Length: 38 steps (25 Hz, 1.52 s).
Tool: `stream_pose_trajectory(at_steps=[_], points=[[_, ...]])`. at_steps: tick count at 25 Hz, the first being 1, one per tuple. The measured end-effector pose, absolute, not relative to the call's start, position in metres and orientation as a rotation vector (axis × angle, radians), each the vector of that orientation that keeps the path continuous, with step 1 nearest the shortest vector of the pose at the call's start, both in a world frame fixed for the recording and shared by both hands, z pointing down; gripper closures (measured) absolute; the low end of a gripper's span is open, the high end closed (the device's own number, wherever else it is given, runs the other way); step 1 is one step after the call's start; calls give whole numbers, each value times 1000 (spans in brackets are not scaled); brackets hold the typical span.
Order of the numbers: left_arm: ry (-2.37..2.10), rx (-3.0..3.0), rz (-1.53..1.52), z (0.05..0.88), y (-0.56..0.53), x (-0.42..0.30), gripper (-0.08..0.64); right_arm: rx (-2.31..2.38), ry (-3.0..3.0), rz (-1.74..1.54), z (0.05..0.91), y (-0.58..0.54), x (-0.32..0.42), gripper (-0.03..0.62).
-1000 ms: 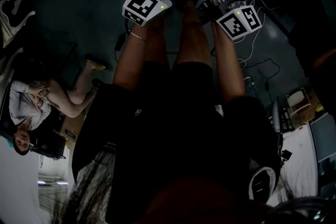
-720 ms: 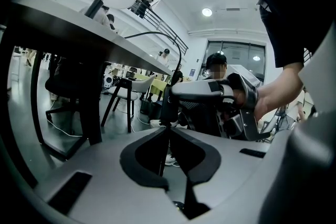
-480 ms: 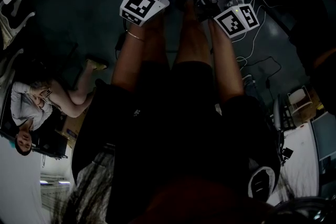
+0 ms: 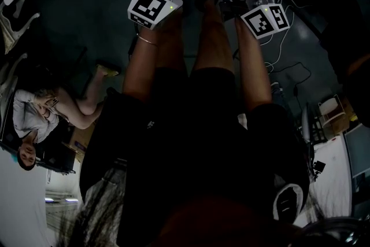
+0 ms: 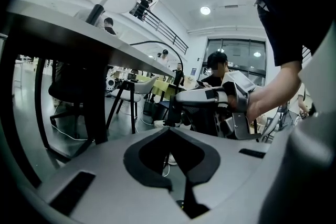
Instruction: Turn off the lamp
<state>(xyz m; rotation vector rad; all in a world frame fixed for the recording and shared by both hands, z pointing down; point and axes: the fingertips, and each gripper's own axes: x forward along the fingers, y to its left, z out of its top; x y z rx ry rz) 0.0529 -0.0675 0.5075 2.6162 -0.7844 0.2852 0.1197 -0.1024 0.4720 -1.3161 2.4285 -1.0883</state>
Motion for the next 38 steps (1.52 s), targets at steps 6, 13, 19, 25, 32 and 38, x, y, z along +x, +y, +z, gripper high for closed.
stream_pose_trajectory(at_steps=[6, 13, 19, 25, 32, 38], points=[[-777, 2611, 311, 511, -64, 48, 554, -1351, 2440, -1089, 486, -99, 121, 535], [-756, 2628, 343, 512, -58, 52, 554, -1375, 2484, -1079, 501, -99, 126, 534], [-822, 2642, 230, 488, -71, 43, 554, -1394, 2490, -1067, 514, -97, 125, 534], [-823, 2626, 214, 485, -75, 41, 554, -1416, 2514, -1081, 532, -96, 125, 534], [-808, 2620, 230, 489, -73, 43, 554, -1407, 2555, -1066, 542, -101, 120, 534], [-815, 2611, 221, 487, -75, 45, 554, -1421, 2564, -1063, 543, -101, 123, 534]])
